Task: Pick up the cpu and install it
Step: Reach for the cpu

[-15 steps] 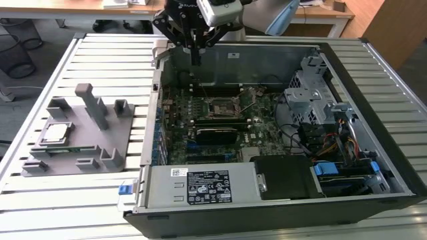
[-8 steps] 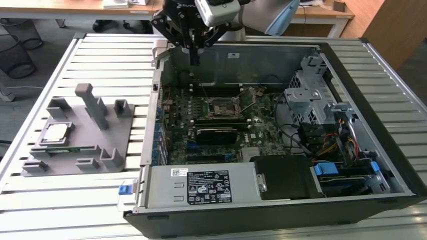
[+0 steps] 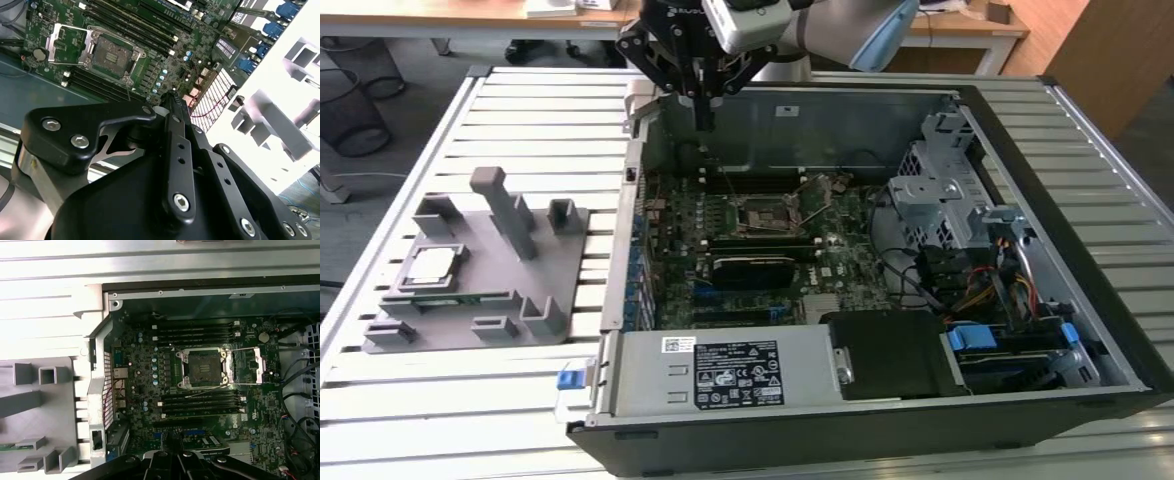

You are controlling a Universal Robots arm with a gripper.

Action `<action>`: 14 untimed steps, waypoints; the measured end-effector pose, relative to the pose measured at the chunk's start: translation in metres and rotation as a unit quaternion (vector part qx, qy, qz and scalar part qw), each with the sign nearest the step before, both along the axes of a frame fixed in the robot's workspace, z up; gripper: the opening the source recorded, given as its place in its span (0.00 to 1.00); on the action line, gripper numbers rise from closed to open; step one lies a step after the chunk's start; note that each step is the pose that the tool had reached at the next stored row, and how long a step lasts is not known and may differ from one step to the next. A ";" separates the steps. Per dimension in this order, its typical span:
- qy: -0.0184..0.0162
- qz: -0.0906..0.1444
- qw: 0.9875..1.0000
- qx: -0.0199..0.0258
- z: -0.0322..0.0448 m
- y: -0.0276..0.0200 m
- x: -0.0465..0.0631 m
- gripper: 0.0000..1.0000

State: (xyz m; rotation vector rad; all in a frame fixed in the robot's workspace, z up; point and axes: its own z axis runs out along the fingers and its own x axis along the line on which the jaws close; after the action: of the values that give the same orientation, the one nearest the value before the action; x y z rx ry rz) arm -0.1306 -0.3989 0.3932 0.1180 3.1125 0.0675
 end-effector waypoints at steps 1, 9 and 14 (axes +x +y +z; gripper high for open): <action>0.000 0.000 1.000 0.000 0.0000 0.0000 0.000 0.11; 0.000 0.000 1.000 0.000 -0.0002 0.0000 -0.003 0.11; 0.000 0.000 1.000 0.000 -0.0003 0.0000 -0.005 0.11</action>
State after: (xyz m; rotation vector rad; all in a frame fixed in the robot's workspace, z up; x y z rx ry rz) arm -0.1358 -0.3989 0.3929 0.1181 3.1125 0.0677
